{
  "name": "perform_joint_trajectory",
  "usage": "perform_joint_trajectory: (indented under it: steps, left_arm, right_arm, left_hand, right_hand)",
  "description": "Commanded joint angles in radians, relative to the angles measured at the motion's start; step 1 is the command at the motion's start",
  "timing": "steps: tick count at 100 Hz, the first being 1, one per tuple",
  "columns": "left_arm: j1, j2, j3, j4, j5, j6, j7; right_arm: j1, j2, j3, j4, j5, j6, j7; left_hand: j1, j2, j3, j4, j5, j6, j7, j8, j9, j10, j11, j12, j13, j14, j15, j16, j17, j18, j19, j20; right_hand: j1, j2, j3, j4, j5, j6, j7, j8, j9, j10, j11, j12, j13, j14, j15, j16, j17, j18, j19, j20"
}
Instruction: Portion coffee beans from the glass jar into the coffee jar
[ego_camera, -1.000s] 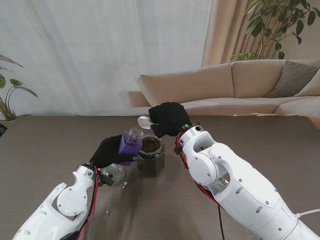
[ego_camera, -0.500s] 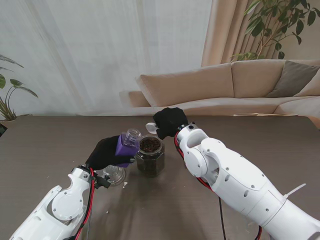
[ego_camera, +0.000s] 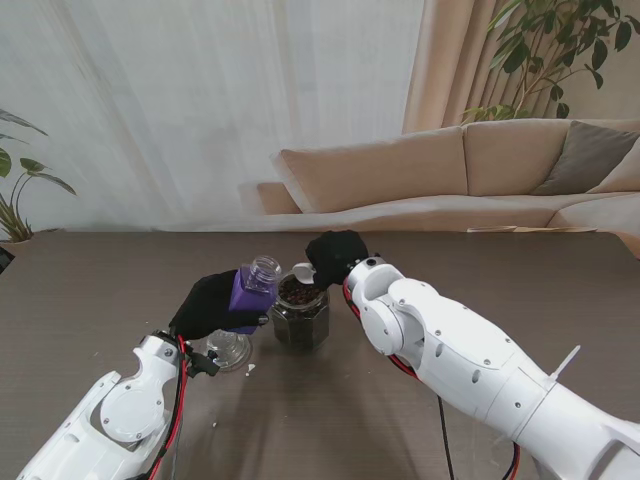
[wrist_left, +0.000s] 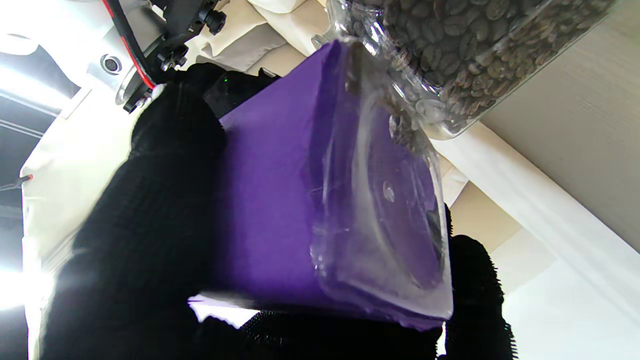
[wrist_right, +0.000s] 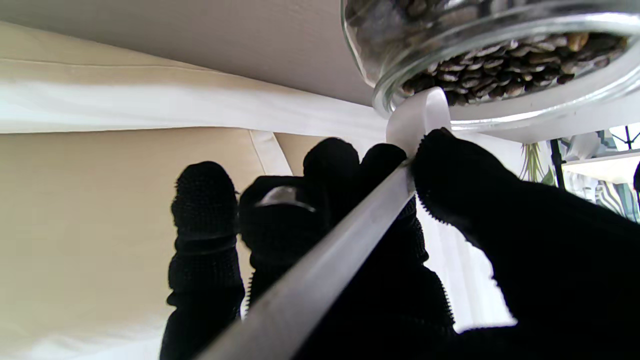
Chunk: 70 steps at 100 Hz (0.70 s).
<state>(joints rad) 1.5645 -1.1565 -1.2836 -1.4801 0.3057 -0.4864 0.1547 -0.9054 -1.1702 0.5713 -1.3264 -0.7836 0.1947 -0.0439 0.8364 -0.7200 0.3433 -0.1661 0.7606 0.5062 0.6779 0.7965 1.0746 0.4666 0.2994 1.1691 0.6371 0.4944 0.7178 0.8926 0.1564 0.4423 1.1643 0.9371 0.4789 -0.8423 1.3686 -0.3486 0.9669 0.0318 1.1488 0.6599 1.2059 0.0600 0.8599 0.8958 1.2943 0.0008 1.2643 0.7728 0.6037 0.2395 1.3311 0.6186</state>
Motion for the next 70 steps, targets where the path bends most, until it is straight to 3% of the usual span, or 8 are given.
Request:
perform_joint_trajectory:
  steps: [1, 42, 70]
  left_arm:
    - [0.008, -0.001, -0.002, -0.013, 0.002, 0.003, -0.015]
    - [0.015, -0.002, -0.001, -0.025, 0.0, 0.013, -0.011]
    - [0.014, -0.002, 0.0, -0.026, -0.001, 0.015, -0.012]
  right_arm:
    - [0.002, -0.01, -0.013, 0.013, 0.003, -0.005, 0.014]
    - [-0.027, -0.006, -0.013, -0.006, 0.026, -0.062, 0.021]
    - [-0.039, -0.013, -0.006, -0.024, 0.061, -0.028, 0.027]
  left_hand:
    - [0.176, 0.238, 0.426, 0.043, 0.141, -0.081, 0.191, 0.06, 0.009, -0.053, 0.001, 0.005, -0.009, 0.035, 0.064, 0.024, -0.032, -0.136, -0.012, -0.008]
    - [0.176, 0.237, 0.426, 0.043, 0.142, -0.079, 0.191, 0.061, 0.01, -0.052, 0.001, 0.005, -0.009, 0.038, 0.064, 0.024, -0.032, -0.136, -0.013, -0.008]
    - [0.176, 0.237, 0.426, 0.043, 0.143, -0.079, 0.19, 0.061, 0.011, -0.053, 0.001, 0.004, -0.009, 0.037, 0.064, 0.024, -0.032, -0.136, -0.013, -0.008]
  right_hand:
    - [-0.007, -0.006, 0.068, -0.012, -0.006, -0.018, 0.023, 0.01, 0.035, 0.019, 0.015, 0.013, 0.027, -0.095, 0.005, 0.009, 0.346, -0.001, -0.014, -0.001]
    - [-0.008, -0.007, 0.071, -0.013, -0.007, -0.022, 0.024, 0.012, 0.033, 0.017, 0.016, 0.014, 0.027, -0.096, 0.004, 0.008, 0.345, -0.003, -0.014, -0.001]
    - [-0.009, -0.006, 0.071, -0.014, -0.007, -0.022, 0.024, 0.012, 0.032, 0.015, 0.016, 0.015, 0.027, -0.096, 0.003, 0.008, 0.344, -0.005, -0.015, -0.001]
